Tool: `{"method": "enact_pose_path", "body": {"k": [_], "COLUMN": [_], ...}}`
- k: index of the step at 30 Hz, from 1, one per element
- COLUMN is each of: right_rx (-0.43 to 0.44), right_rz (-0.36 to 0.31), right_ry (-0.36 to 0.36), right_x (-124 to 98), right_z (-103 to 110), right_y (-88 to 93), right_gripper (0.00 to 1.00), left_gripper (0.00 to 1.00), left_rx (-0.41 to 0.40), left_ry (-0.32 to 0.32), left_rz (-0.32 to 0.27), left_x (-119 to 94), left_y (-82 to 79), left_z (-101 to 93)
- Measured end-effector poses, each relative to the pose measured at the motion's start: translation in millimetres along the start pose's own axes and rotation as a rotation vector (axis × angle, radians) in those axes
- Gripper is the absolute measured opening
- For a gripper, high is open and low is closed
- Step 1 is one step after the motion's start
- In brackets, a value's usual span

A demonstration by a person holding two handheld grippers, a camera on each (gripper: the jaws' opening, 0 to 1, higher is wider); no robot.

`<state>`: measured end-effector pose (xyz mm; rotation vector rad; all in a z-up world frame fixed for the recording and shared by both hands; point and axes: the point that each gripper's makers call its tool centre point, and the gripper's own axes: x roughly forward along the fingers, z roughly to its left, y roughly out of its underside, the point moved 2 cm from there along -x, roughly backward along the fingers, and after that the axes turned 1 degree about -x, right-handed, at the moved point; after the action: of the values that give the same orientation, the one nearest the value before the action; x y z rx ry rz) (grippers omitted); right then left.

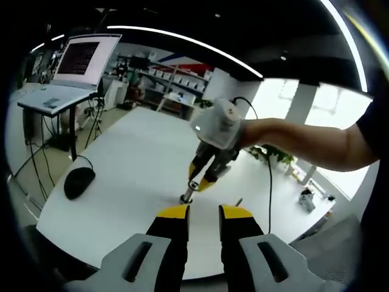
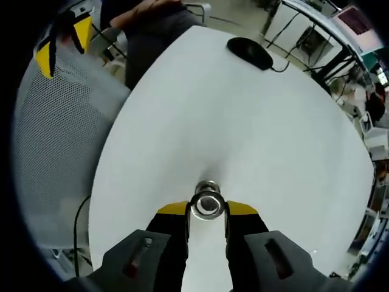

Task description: Place the washer onto the threaded stud by aligning its center hole with the stud, sliding it down to the base, and recovering from edge contact or off-axis alignment until the washer reaches the visible bottom stop.

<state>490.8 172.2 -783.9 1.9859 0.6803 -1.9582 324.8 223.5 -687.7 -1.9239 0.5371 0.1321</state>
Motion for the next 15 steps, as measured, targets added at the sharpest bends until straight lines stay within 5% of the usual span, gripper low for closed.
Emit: {"method": "enact_pose_path", "body": {"k": [15], "right_rx": [-0.006], "right_rz": [0.035], "right_ry": [-0.018], "right_x": [31.6], "right_z": [5.6], "right_y": [3.1], "right_gripper": [0.22], "left_gripper": [0.16], "left_rx": [-0.002], "left_ry": [-0.001], "left_rz": [-0.002], "left_x": [0.1], "left_y": [-0.1], "left_z": [0.7]}}
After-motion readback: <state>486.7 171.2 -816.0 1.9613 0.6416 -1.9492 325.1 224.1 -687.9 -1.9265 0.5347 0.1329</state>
